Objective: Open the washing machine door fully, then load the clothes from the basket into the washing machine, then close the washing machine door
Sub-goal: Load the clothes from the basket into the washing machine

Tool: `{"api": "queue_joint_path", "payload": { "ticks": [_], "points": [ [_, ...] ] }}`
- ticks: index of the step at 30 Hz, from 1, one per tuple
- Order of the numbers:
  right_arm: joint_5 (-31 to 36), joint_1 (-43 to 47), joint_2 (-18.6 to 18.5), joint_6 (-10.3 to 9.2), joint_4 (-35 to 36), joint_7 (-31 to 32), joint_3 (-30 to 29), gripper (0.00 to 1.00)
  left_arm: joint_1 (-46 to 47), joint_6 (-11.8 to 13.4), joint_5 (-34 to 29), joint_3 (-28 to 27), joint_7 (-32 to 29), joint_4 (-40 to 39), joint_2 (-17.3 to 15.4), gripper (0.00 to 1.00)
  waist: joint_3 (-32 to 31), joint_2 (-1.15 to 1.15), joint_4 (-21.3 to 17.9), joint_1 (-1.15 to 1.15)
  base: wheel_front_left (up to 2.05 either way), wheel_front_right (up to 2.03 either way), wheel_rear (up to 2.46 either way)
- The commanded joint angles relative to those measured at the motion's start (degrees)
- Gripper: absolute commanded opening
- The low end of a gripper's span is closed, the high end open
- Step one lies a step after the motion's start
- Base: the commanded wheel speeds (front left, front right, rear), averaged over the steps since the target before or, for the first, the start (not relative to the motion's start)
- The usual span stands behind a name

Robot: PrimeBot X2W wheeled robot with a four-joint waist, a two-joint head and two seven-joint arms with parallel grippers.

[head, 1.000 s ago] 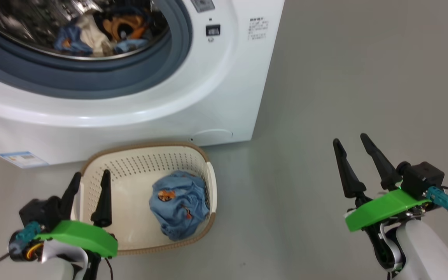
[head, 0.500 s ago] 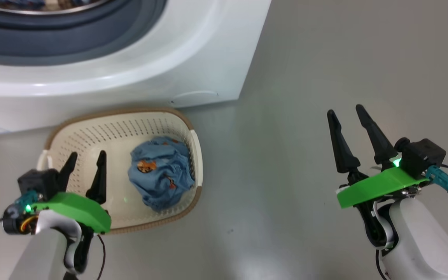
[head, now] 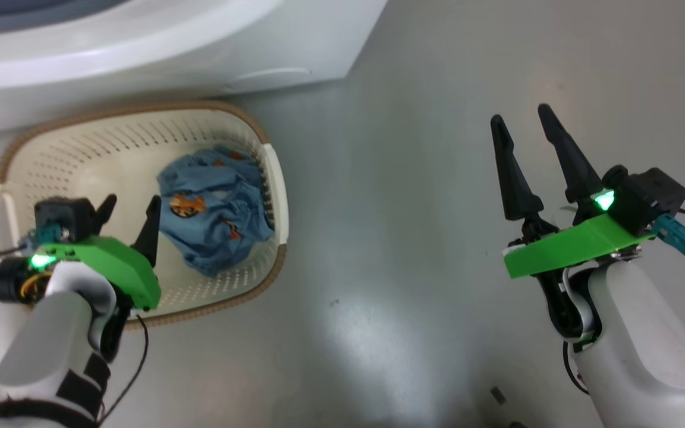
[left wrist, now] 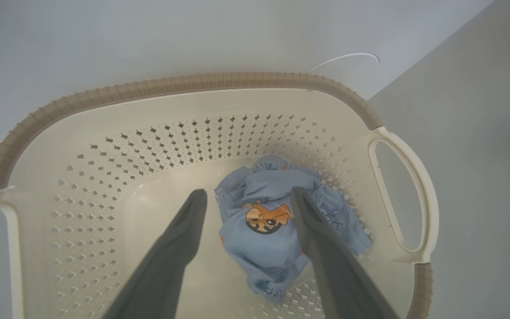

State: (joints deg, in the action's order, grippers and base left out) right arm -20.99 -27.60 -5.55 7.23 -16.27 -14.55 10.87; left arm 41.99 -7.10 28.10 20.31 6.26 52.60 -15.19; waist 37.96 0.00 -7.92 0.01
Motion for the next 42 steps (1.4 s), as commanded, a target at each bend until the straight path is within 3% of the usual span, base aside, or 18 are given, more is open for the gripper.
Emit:
{"api": "queue_joint_path", "payload": {
  "ticks": [1,14,20,32,33,35,42],
  "points": [
    [0.71,0.07,0.36,0.25,1.54,-0.45,1.29,1.00,1.55,-0.15,-0.68,-0.72,0.15,0.66,-2.26,1.00,4.22,0.00,-1.98,-0.01,0.00,0.00,0.00],
    [0.47,-2.52,1.63,0.25,2.79,-0.45,2.20,1.00,11.32,-0.37,0.90,9.30,-5.40,9.09,-4.03,1.00,11.54,0.00,-5.93,-0.01,0.00,0.00,0.00],
    [0.25,-2.69,2.13,0.25,3.27,-0.45,2.77,1.00,16.00,-0.38,1.68,12.03,-7.22,12.57,-6.10,1.00,14.25,0.00,-7.81,-0.01,0.00,0.00,0.00],
    [-0.05,-2.35,2.59,0.25,4.28,-0.45,3.30,1.00,20.14,-0.38,3.92,15.90,-14.14,17.80,-6.96,1.00,16.38,0.00,-10.58,-0.01,0.00,0.00,0.00],
    [-0.08,-2.29,2.60,0.25,4.27,-0.45,3.31,1.00,20.05,-0.38,4.25,16.16,-14.76,18.00,-6.95,0.94,16.34,0.00,-10.69,-0.01,0.00,0.00,0.00],
    [-0.11,-2.19,2.63,0.25,4.18,-0.45,3.30,1.00,19.76,-0.38,5.05,16.58,-15.56,18.17,-6.94,0.00,16.15,0.00,-10.78,-0.01,0.00,0.00,0.00],
    [-0.84,-2.45,2.66,0.25,4.02,-0.45,3.42,1.00,18.76,-0.38,8.31,17.08,-13.58,17.12,-6.51,0.00,14.66,0.00,-10.25,-0.01,0.00,0.00,0.00]
  ]
}}
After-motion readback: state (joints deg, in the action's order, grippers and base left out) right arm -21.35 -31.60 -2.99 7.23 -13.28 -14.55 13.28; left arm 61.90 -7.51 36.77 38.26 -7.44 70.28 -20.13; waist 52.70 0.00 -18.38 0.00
